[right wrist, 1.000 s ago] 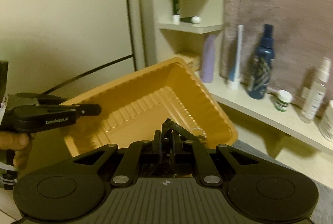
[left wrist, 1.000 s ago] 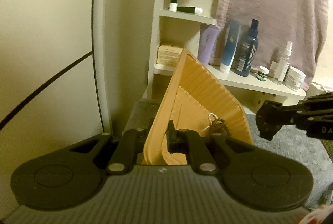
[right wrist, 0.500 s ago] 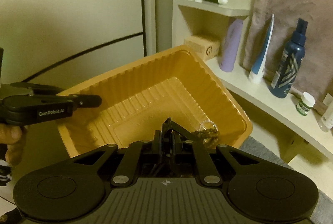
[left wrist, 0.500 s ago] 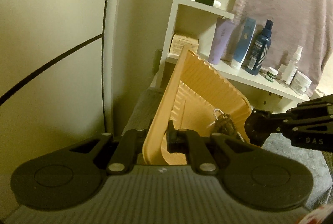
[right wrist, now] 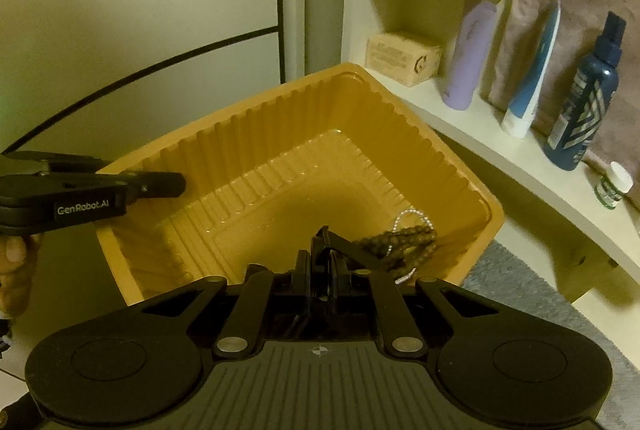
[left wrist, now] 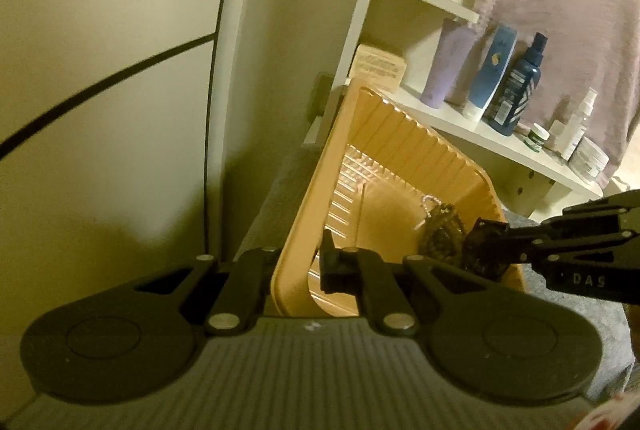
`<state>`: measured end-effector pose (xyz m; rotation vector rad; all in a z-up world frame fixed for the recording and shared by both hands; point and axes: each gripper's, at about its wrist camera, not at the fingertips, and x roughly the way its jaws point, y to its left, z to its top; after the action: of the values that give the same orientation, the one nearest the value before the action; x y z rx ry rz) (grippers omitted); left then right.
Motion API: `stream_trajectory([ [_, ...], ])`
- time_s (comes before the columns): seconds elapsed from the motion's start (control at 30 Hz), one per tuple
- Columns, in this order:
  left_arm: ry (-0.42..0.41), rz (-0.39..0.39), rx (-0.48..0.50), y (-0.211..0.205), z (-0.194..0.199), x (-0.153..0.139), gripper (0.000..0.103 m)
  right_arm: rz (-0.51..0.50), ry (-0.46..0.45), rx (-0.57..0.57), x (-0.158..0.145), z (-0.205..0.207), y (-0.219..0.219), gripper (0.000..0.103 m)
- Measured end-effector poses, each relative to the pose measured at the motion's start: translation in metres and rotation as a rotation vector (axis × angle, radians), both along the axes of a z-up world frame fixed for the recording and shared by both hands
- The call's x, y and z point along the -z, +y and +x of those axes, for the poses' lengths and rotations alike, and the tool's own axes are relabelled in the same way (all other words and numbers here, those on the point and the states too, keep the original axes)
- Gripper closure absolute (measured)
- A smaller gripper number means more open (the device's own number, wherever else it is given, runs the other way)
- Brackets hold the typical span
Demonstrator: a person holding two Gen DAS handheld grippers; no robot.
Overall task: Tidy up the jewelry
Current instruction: 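Carry the black wristwatch into the tray and open the right gripper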
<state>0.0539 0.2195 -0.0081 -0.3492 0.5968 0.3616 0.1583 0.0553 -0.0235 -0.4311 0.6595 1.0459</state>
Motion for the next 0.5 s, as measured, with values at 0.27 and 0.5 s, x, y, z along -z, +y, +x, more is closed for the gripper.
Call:
stream_trajectory([
  [0.27,0.026,-0.052,-0.019,0.011,-0.004,0.016,0.095,0.024,0.026,0.001,0.0,0.004,0.002,0.094],
  [0.5,0.029,-0.091,-0.031,0.019,-0.009,0.022,0.09,0.036,0.014,0.013,0.0,0.0,-0.001,0.052],
])
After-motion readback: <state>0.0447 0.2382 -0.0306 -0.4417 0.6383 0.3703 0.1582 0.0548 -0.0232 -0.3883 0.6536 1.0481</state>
